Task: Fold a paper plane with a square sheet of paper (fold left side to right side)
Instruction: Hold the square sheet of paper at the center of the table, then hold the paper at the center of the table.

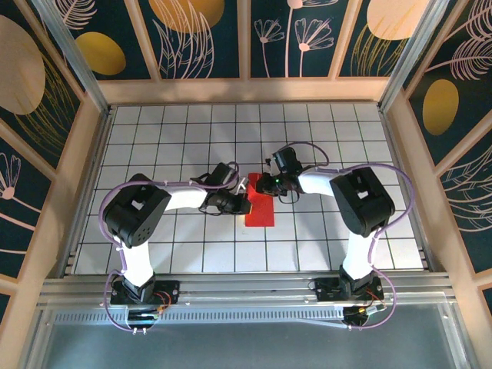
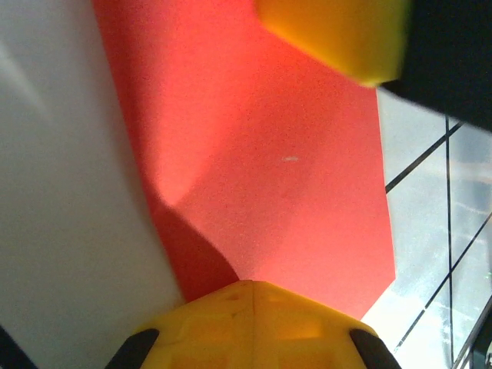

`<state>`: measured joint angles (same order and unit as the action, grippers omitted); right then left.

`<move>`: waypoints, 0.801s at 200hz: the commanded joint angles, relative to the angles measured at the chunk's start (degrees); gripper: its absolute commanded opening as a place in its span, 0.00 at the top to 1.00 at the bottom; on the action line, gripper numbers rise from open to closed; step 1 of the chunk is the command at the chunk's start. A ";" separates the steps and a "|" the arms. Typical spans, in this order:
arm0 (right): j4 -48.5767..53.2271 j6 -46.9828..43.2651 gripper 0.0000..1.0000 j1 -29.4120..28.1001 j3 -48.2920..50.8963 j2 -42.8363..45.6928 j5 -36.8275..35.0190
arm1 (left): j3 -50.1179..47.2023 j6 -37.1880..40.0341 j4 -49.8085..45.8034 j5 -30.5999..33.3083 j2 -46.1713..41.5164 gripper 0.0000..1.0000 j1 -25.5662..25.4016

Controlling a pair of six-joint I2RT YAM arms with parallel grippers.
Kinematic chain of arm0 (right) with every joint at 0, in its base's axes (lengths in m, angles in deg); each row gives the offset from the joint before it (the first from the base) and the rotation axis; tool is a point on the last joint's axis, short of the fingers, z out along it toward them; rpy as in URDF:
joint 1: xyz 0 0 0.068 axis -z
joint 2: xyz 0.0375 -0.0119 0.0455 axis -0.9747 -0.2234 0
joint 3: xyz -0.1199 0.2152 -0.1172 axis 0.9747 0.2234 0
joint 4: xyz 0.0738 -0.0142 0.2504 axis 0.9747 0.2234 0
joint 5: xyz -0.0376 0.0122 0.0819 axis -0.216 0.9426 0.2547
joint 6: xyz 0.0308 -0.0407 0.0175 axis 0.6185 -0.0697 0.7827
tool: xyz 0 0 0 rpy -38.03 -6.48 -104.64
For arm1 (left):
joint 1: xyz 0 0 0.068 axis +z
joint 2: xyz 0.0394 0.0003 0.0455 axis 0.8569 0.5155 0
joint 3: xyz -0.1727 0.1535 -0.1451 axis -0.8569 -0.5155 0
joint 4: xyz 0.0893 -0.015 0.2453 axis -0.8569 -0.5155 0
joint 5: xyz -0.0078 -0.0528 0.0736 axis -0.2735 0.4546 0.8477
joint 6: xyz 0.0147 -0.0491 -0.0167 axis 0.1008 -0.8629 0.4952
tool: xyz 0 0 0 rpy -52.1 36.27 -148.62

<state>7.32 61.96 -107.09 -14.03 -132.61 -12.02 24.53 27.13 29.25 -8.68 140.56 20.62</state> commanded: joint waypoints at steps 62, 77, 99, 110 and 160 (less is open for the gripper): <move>2.19 6.92 1.00 -4.18 13.04 18.30 -2.32 | -2.10 -3.96 -2.41 2.50 0.64 1.00 -2.26; -0.82 8.98 1.00 -5.97 15.26 17.12 -1.76 | -1.93 -4.14 -2.41 2.59 0.71 1.00 -2.31; -1.74 9.81 1.00 -7.04 15.62 14.11 -2.50 | -1.70 -4.19 -2.49 2.42 0.70 1.00 -2.33; -1.84 9.91 1.00 -7.26 15.86 13.22 -3.33 | -1.55 -4.05 -2.57 2.44 0.65 1.00 -2.34; 0.59 9.10 1.00 -7.30 16.93 11.04 -5.49 | -0.15 -4.53 -2.27 2.04 0.14 1.00 -2.35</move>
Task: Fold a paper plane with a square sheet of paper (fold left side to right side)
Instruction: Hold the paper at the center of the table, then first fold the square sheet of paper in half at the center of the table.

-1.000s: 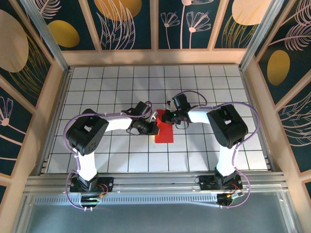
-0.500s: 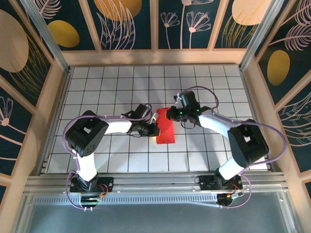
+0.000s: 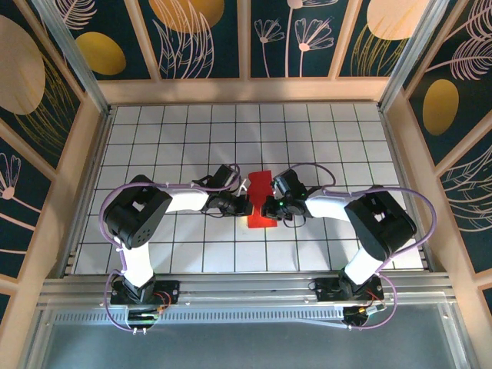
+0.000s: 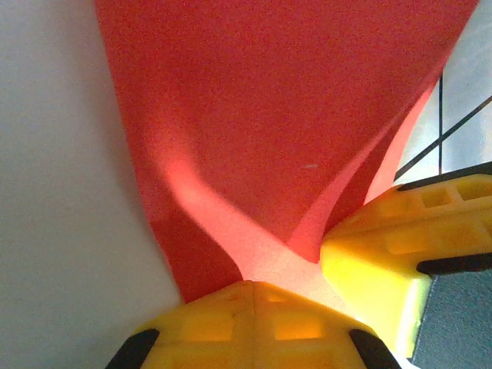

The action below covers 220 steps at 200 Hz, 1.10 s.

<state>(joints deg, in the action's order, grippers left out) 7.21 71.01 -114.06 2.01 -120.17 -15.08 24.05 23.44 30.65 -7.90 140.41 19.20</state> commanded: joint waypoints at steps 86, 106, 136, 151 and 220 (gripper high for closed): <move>6.80 -2.54 1.00 -0.36 0.74 -3.59 -6.99 | 6.96 -1.58 -0.14 -1.82 3.06 1.00 2.47; 7.40 -2.79 1.00 -0.38 0.61 -4.44 -7.75 | 7.74 -1.54 0.36 -1.66 3.98 1.00 2.87; 7.66 -3.16 1.00 -0.33 0.94 -5.12 -8.49 | 7.77 -1.05 1.06 -0.36 5.09 1.00 3.64; 7.65 -3.26 1.00 -0.34 1.15 -5.59 -8.58 | 7.50 -1.06 1.75 -0.01 5.59 1.00 3.92; 9.16 -4.19 1.00 -0.25 1.82 -6.22 -9.85 | 6.40 -1.77 4.62 3.02 7.75 1.00 5.01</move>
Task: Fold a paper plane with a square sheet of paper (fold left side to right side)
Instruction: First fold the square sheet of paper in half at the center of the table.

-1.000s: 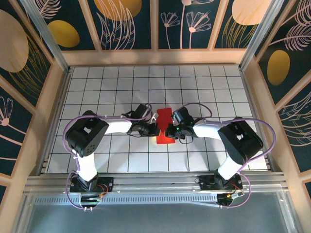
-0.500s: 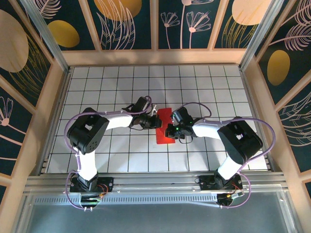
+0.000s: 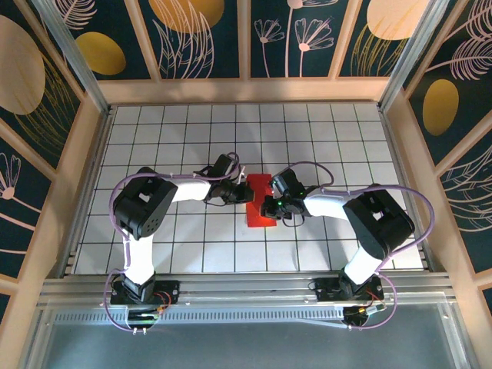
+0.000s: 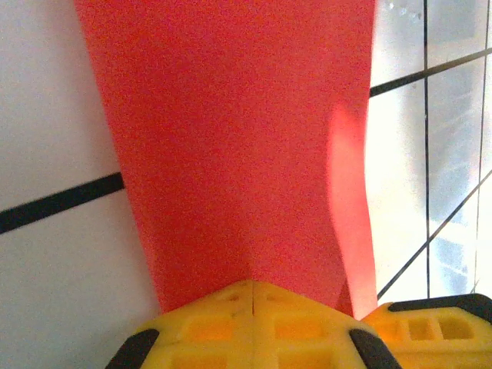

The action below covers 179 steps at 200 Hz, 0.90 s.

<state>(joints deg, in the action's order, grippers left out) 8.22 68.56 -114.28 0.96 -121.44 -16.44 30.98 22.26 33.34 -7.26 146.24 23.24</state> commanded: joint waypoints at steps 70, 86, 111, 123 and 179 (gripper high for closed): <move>8.24 -2.36 1.00 0.90 3.86 -4.59 -8.98 | 1.83 0.51 1.94 4.52 4.31 1.00 4.46; 8.20 -2.45 1.00 1.11 4.20 -4.37 -8.98 | 2.73 0.89 1.72 4.87 5.22 1.00 5.69; 7.98 -2.42 1.00 1.40 4.75 -4.20 -8.90 | 4.06 0.95 1.85 5.32 6.57 1.00 7.49; 7.82 -2.42 1.00 1.50 4.91 -4.09 -8.81 | 4.79 1.16 1.44 5.72 7.02 1.00 8.23; 7.80 -2.49 1.00 1.89 5.37 -3.62 -8.64 | 8.30 2.21 -0.46 7.74 8.95 1.00 9.62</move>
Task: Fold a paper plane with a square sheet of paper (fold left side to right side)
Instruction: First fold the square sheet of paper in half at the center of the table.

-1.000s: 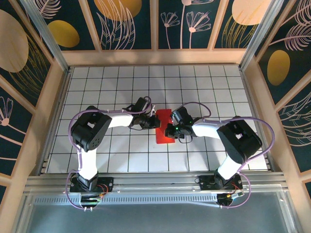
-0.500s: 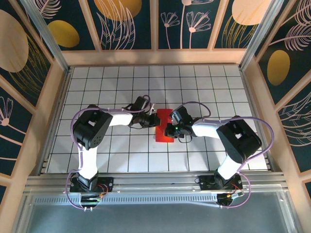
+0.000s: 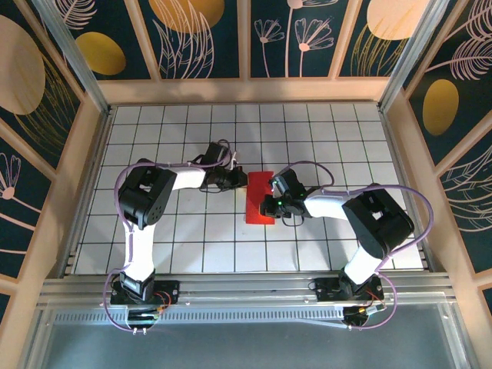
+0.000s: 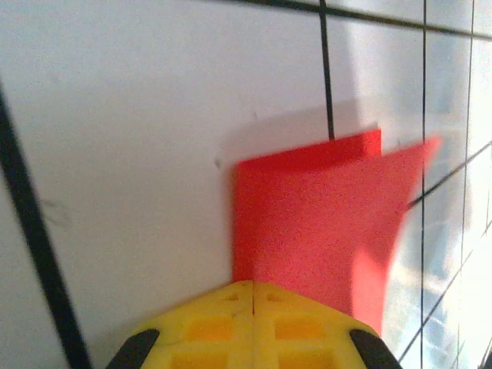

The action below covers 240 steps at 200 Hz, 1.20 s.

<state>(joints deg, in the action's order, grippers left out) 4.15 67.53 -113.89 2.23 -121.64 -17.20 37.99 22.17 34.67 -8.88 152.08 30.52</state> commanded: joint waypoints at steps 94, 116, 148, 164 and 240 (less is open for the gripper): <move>11.69 -2.33 1.00 1.86 3.58 -1.77 -6.81 | -9.83 1.56 4.21 4.91 -10.72 1.00 1.71; 12.04 -2.93 1.00 1.84 3.39 -1.86 -6.81 | -11.37 0.40 6.67 1.57 -12.61 1.00 -0.19; 12.22 -3.22 1.00 1.84 3.16 -2.01 -6.81 | -10.30 -1.62 9.39 -1.19 -9.29 1.00 -3.37; 12.31 -3.22 1.00 1.82 3.05 -2.05 -6.81 | -7.95 -1.87 9.28 -1.27 -7.02 1.00 -4.07; 12.66 -3.31 1.00 1.86 2.87 -2.50 -7.07 | -0.63 2.44 4.49 4.39 -0.22 1.00 -4.03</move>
<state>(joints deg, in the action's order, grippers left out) 4.48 65.98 -113.19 2.49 -121.11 -16.83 34.74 21.75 41.58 -7.26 149.98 26.06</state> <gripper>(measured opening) 0.051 0.046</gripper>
